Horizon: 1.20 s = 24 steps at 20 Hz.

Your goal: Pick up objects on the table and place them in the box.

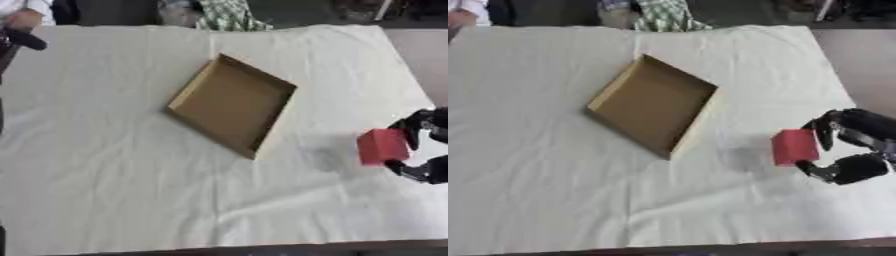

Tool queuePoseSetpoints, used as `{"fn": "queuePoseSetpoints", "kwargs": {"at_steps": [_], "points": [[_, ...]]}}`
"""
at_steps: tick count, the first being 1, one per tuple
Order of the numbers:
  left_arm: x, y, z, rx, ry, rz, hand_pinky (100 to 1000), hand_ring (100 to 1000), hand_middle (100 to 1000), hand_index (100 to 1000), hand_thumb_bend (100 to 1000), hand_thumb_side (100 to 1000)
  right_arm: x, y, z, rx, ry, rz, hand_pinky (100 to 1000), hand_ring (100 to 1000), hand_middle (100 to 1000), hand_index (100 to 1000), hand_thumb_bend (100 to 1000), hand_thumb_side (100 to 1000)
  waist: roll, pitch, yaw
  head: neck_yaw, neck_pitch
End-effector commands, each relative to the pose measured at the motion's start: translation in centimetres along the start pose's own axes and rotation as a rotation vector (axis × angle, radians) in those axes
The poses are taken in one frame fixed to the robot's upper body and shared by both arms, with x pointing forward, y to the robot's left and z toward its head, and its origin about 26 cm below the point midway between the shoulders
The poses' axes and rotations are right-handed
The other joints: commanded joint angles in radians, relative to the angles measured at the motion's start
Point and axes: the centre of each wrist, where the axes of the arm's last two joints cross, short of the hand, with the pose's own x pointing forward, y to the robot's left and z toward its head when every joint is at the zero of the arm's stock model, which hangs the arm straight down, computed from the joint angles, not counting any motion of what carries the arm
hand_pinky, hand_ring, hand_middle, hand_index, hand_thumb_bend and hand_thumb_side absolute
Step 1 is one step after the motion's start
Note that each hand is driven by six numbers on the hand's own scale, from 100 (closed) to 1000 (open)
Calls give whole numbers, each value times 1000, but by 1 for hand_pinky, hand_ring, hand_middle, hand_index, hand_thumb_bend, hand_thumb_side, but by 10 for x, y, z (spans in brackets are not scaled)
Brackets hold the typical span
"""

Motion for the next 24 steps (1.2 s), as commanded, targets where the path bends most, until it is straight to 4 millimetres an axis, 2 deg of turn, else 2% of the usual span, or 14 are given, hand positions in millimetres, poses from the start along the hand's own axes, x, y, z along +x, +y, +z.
{"fn": "queuePoseSetpoints", "kwargs": {"at_steps": [1, 7, 13, 17, 24], "points": [[5, 1, -5, -12, -22, -9, 582, 884, 772, 734, 100, 641, 6, -35, 2, -62, -19, 86, 816, 498, 388, 533, 100, 542, -2, -17, -1, 0, -8], [5, 0, -5, -17, -22, -4, 583, 885, 773, 735, 100, 641, 14, -69, -9, -111, -73, 144, 825, 503, 398, 545, 100, 562, -6, -20, 7, -10, -11], [5, -1, -6, -24, -23, 6, 583, 886, 773, 735, 100, 642, 13, -104, -30, -120, -140, 137, 823, 490, 398, 546, 100, 570, -9, -22, 22, -24, -5], [4, -3, -6, -31, -22, 17, 584, 886, 774, 735, 100, 642, 12, -127, -54, -119, -189, 117, 820, 485, 399, 546, 100, 573, -12, -24, 34, -37, -3], [4, -6, -9, -40, -30, 34, 584, 886, 774, 736, 100, 642, 14, -149, -108, -70, -277, 66, 812, 488, 406, 552, 100, 598, -16, -24, 57, -62, -4]]}}
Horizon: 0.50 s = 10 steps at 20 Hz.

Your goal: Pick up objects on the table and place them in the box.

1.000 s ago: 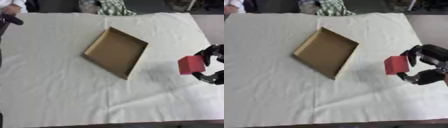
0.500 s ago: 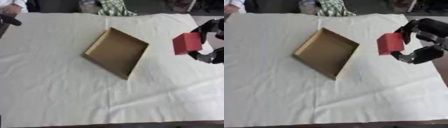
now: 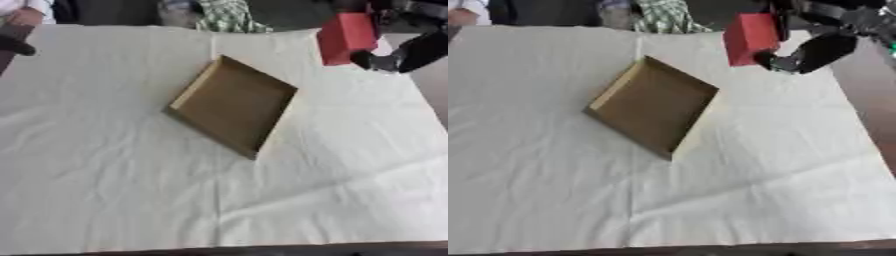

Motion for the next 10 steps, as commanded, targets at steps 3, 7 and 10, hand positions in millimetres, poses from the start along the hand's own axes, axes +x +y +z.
{"fn": "queuePoseSetpoints", "kwargs": {"at_steps": [3, 7, 10], "points": [[5, -3, -9, -20, -38, 13, 585, 886, 774, 736, 100, 643, -14, -1, -32, 56, -17, -53, 804, 494, 408, 552, 100, 620, -1, -17, 13, -24, -7], [5, -6, -12, -21, -50, 28, 586, 885, 774, 736, 100, 643, -20, 10, -61, 103, -34, -97, 795, 494, 406, 546, 100, 632, 0, -14, 31, -43, -11], [5, -8, -14, -23, -62, 39, 586, 885, 774, 736, 100, 643, -21, 20, -80, 126, -42, -126, 787, 487, 401, 541, 100, 644, 5, -10, 45, -56, -14]]}}
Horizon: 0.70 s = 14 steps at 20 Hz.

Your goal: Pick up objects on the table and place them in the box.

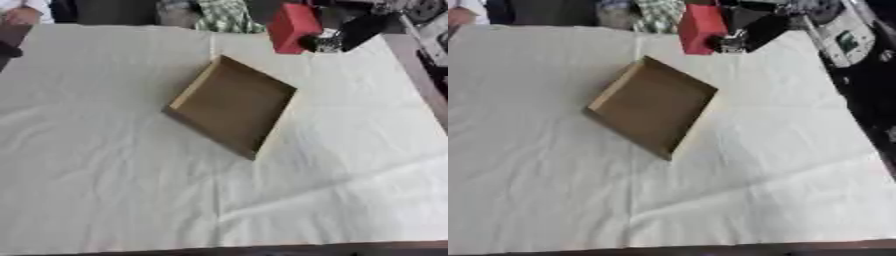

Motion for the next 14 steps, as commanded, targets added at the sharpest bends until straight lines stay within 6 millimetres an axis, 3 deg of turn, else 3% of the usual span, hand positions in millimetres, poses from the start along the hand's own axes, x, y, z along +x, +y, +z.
{"fn": "queuePoseSetpoints", "kwargs": {"at_steps": [1, 7, 14], "points": [[5, -3, -9, -15, -39, 12, 586, 885, 773, 736, 100, 643, -4, -1, -12, 16, 2, -7, 782, 481, 398, 538, 100, 651, 7, -12, 7, -15, -10], [5, -6, -12, -16, -57, 30, 587, 881, 774, 737, 100, 644, -9, 17, -37, 54, 17, -43, 782, 497, 402, 538, 100, 660, 11, -5, 25, -28, -16], [4, -8, -14, -18, -62, 44, 586, 881, 774, 736, 100, 644, -13, 51, -60, 88, 113, -33, 789, 524, 410, 542, 100, 660, 17, 3, 35, -34, -25]]}}
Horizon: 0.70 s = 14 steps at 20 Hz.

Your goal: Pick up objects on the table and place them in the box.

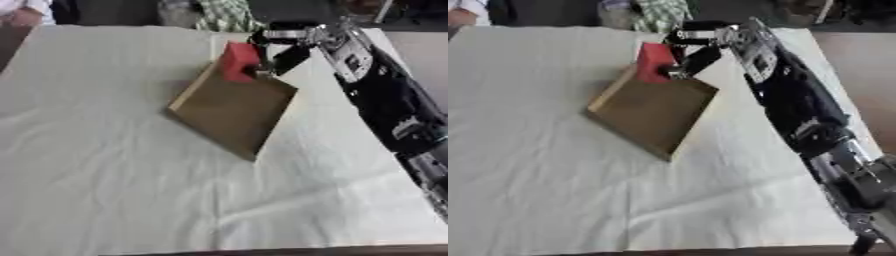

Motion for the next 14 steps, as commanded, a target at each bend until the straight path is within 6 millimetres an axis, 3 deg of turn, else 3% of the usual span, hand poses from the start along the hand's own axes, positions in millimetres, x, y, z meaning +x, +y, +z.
{"fn": "queuePoseSetpoints", "kwargs": {"at_steps": [1, 7, 11, 12, 13, 14], "points": [[5, -2, -7, -15, -32, 9, 586, 881, 774, 736, 100, 645, -1, -1, -4, -18, 46, 35, 789, 526, 411, 543, 100, 662, 5, -14, 1, -7, -12], [4, -3, -7, -16, -30, 16, 586, 882, 775, 735, 100, 645, 1, 17, -20, 0, 81, 80, 800, 558, 428, 559, 100, 678, 6, -10, 3, -12, -14], [4, -3, -6, -17, -25, 17, 585, 883, 775, 735, 100, 646, 1, 18, -21, 5, 106, 130, 816, 657, 551, 706, 100, 712, 5, -9, 2, -11, -13], [4, -3, -6, -17, -24, 17, 585, 883, 775, 735, 100, 646, 1, 17, -21, 6, 112, 144, 836, 740, 648, 795, 100, 718, 4, -9, 2, -11, -13], [4, -3, -5, -17, -23, 16, 586, 884, 775, 735, 100, 641, 1, 16, -21, 8, 115, 155, 850, 781, 702, 834, 100, 785, 4, -9, 1, -11, -13], [4, -3, -5, -16, -22, 16, 586, 884, 775, 735, 100, 646, 2, 14, -20, 8, 113, 163, 874, 832, 758, 868, 100, 756, 5, -9, 0, -9, -12]]}}
